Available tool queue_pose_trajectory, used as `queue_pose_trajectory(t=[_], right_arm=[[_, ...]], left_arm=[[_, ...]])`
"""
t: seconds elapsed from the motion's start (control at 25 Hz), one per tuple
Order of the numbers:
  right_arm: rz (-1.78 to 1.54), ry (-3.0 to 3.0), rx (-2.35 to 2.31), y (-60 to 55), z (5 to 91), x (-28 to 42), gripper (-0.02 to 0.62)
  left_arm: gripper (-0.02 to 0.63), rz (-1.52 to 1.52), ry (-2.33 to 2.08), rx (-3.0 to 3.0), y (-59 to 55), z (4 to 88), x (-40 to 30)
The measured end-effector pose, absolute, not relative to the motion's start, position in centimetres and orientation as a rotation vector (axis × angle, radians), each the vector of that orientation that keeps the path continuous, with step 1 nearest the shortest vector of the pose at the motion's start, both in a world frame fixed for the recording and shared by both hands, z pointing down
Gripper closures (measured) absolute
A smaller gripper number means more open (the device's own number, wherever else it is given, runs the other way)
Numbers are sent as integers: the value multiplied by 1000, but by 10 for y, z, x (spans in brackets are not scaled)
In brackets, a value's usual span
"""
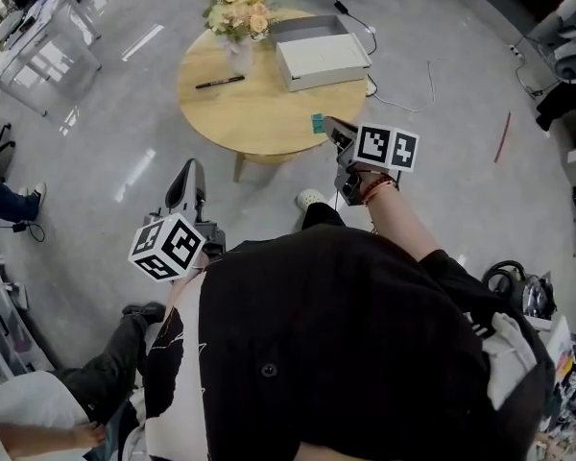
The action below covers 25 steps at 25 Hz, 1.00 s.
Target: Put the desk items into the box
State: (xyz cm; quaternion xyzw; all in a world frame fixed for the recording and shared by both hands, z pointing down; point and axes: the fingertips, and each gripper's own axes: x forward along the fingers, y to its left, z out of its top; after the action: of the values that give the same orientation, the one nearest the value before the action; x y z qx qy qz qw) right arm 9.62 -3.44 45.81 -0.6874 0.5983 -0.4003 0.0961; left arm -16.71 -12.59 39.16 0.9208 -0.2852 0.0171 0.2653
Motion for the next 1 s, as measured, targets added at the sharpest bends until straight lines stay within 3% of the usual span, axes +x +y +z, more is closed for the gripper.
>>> queue_pose_trajectory(t=[1.0], right_arm=[[-1319,1891,-1963,-142,472,267,581]], left_arm=[[595,2,-986,2325,-195,405,-37]])
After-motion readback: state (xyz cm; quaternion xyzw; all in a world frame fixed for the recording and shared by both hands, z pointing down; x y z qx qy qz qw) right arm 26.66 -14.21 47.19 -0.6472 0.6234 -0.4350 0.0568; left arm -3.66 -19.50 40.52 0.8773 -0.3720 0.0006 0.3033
